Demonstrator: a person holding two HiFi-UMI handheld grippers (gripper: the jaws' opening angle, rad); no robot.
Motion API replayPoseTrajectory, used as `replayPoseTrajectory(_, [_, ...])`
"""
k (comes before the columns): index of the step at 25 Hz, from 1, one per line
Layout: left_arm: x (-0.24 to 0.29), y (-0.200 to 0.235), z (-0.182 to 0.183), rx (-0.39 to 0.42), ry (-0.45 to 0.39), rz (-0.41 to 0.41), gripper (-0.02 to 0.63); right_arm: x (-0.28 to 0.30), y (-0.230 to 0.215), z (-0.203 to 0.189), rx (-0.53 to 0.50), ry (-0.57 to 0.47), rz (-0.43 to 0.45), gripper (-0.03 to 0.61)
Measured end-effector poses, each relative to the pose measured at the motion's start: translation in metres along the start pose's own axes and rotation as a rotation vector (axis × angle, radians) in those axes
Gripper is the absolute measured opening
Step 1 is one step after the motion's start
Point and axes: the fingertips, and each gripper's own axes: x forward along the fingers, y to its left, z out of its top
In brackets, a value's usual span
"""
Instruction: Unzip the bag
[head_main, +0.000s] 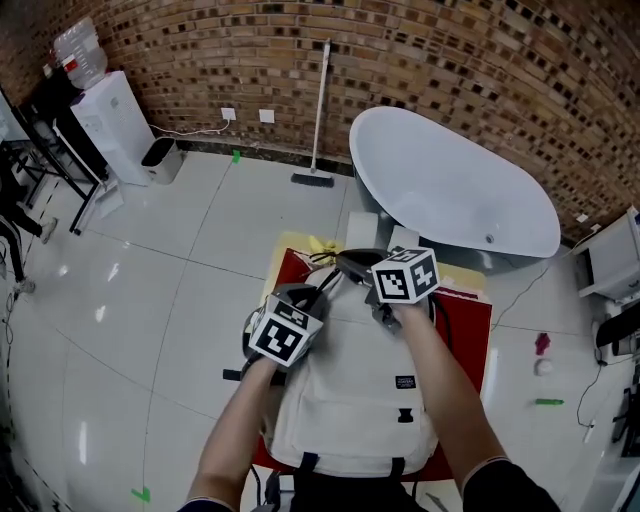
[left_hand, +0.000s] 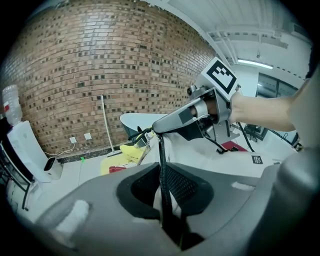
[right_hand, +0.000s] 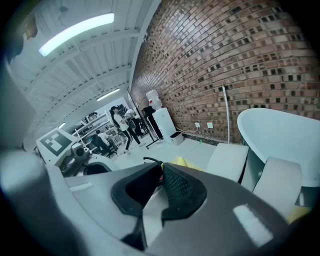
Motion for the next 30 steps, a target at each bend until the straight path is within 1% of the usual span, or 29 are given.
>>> replayPoseTrajectory(5, [-0.008,-0.009,0.009,0.026,-0.028,-0.001,0.04,-0.015,-0.005,0.002,0.047,-0.03,0.002,0.034])
replayPoseTrajectory(10, [-0.016,-0.016,0.002,-0.003,-0.022,-0.015,0.038,-0.035,-0.022,0.004,0.103,-0.073,-0.036,0.034])
replayPoseTrajectory(14, [-0.021,-0.022,0.009,-0.007,-0.041,-0.025,0.038,-0.048,-0.029,0.005,0.119,-0.097,-0.036,0.034])
replayPoseTrajectory(22, [-0.032,-0.029,0.011,-0.011,-0.044,-0.021,0.038,-0.06,-0.035,-0.004,0.167,-0.144,-0.035,0.031])
replayPoseTrajectory(24, [-0.031,-0.028,0.009,-0.009,-0.035,-0.015,0.038,-0.062,-0.035,-0.007,0.186,-0.155,-0.036,0.029])
replayPoseTrajectory(26, [-0.028,-0.025,0.004,0.002,-0.007,0.002,0.04,-0.064,-0.03,-0.008,0.194,-0.176,-0.017,0.029])
replayPoseTrajectory(28, [-0.026,-0.022,0.003,0.02,0.012,0.028,0.061,-0.067,-0.026,-0.007,0.194,-0.193,0.0,0.029])
replayPoseTrajectory(30, [-0.026,-0.024,0.014,0.038,-0.003,0.04,0.12,-0.069,-0.026,-0.008,0.188,-0.192,-0.001,0.029])
